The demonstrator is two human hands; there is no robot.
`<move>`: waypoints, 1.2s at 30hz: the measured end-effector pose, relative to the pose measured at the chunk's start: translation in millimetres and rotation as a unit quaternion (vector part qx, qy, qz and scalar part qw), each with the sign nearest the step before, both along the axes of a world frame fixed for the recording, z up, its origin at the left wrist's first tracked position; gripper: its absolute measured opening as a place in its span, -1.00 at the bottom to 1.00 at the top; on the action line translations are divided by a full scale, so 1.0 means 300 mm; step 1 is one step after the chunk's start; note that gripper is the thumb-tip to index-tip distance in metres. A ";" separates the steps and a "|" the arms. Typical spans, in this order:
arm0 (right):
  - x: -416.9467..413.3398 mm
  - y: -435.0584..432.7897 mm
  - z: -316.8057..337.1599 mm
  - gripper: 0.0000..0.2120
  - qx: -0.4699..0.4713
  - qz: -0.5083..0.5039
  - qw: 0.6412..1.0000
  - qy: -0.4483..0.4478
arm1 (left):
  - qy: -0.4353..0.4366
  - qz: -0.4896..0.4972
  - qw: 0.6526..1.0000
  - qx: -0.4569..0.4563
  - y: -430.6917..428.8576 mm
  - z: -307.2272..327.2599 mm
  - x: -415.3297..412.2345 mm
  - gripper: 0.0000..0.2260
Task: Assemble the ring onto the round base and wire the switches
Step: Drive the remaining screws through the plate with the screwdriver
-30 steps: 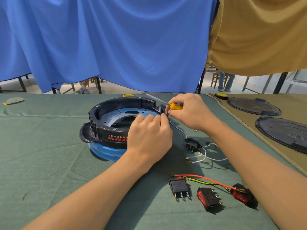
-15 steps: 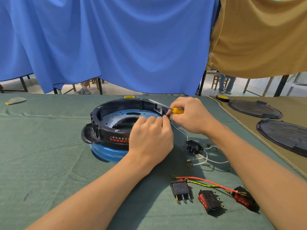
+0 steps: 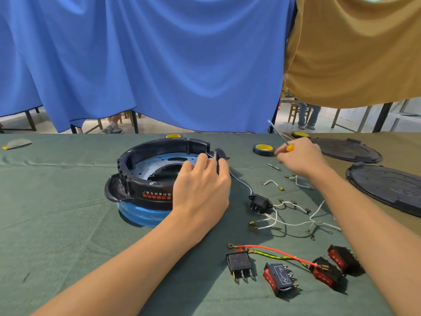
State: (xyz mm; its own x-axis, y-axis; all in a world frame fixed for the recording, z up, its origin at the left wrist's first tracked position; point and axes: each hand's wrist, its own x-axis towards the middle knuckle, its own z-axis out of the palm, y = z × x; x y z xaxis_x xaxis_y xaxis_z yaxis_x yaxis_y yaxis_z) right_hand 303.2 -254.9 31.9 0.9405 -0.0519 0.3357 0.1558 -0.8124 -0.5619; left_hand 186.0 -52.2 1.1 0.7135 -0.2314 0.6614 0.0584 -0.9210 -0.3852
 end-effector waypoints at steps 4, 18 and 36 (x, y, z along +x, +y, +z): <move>0.025 -0.040 -0.058 -0.83 -0.122 -0.071 0.989 0.049 | 0.008 0.008 1.000 -0.010 -0.027 0.005 -0.003 -0.86; 0.059 -0.005 -0.115 -0.83 -0.135 -0.127 0.981 0.063 | 0.048 -0.006 0.999 -0.018 -0.021 0.003 -0.002 -0.44; -0.244 0.302 0.093 -0.89 0.569 0.129 0.776 0.242 | 0.011 -0.026 0.986 -0.163 0.066 0.162 0.005 -0.44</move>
